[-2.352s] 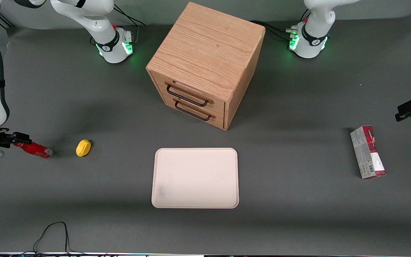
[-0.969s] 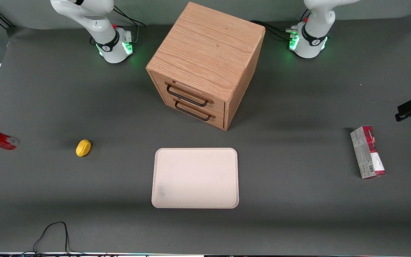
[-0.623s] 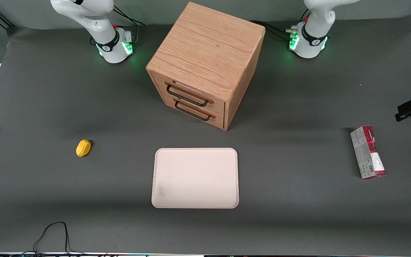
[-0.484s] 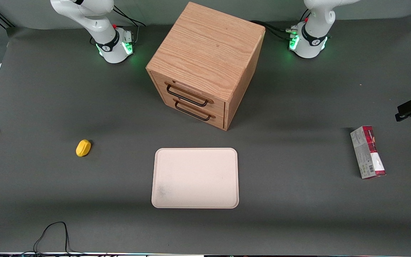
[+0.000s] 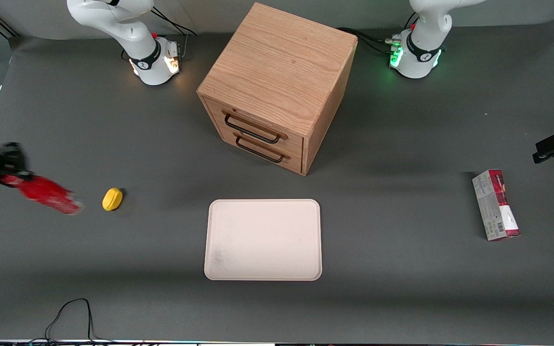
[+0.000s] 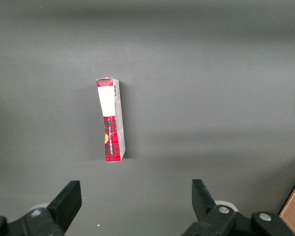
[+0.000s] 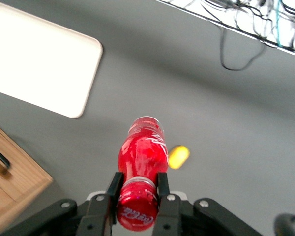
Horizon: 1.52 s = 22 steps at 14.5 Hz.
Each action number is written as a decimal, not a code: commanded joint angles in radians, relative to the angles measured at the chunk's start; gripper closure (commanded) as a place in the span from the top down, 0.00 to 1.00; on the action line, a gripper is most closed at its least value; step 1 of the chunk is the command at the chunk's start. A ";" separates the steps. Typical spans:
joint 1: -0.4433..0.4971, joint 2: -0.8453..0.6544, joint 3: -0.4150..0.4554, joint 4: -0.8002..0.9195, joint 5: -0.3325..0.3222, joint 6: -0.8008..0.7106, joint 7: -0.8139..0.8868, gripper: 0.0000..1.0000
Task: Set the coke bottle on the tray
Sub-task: 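Carry the held bottle over the white tray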
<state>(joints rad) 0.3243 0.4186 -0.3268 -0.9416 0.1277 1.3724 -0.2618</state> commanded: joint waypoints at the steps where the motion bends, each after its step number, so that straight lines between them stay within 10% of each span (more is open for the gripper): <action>1: 0.073 0.074 0.027 0.107 -0.011 -0.007 0.200 0.00; 8: 0.234 0.132 0.077 0.107 -0.011 0.080 0.489 0.00; 22: 0.196 0.495 0.147 0.096 -0.002 0.424 0.473 0.00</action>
<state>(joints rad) 0.5386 0.8760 -0.2004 -0.8855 0.1254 1.7713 0.2042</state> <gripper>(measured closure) 0.678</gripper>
